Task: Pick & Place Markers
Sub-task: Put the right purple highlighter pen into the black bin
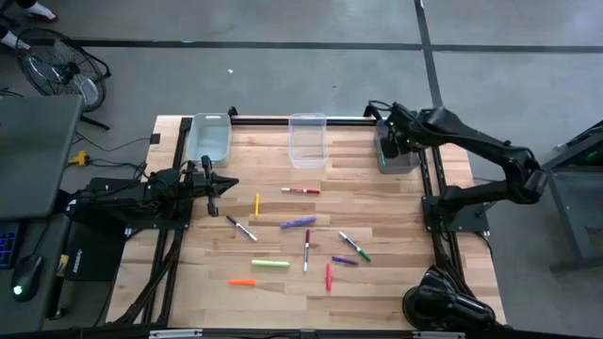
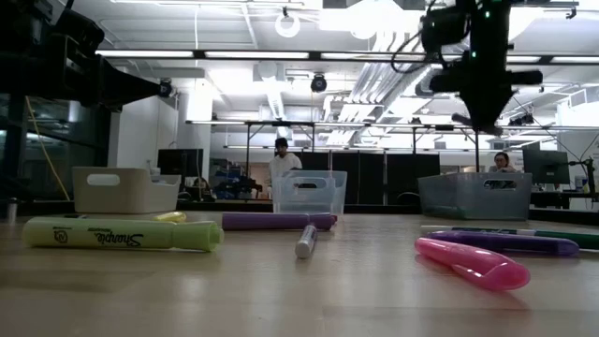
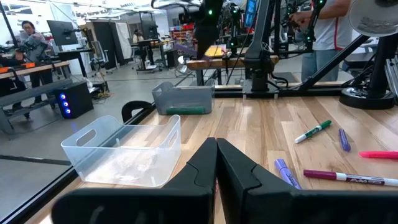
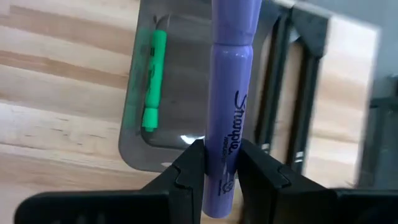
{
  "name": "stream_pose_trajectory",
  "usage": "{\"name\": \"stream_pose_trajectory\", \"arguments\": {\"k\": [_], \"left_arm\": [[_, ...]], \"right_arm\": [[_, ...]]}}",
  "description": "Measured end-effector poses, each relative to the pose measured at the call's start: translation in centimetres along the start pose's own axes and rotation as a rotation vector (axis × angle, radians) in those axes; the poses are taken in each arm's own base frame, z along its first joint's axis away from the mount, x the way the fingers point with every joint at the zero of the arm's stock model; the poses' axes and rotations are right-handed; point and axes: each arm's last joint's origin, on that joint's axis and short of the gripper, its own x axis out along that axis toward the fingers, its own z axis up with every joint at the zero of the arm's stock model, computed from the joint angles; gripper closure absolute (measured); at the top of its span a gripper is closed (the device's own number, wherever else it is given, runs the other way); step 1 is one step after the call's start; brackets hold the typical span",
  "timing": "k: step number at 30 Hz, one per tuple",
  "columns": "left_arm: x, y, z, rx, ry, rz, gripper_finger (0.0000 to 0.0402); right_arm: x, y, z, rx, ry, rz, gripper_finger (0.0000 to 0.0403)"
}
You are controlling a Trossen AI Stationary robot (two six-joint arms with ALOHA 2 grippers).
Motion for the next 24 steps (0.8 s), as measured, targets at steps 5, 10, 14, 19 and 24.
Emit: {"name": "stream_pose_trajectory", "arguments": {"k": [5,10,14,19,24], "left_arm": [[0.0,0.0,0.0,0.0,0.0,0.0,0.04],[0.0,0.0,0.0,0.0,0.0,0.0,0.04],[0.0,0.0,0.0,0.0,0.0,0.0,0.04],[0.0,0.0,0.0,0.0,0.0,0.0,0.04],[0.0,0.0,0.0,0.0,0.0,-0.001,0.04]], "right_arm": [[2.8,0.2,-1.0,0.075,0.063,0.026,0.033],[5.1,0.3,-2.0,0.152,0.073,0.028,0.033],[6.4,0.6,-2.3,0.214,0.037,0.051,0.033],[7.6,1.0,-2.4,0.263,-0.021,0.098,0.033],[8.1,1.0,-2.3,0.303,-0.028,0.114,0.033]]}}
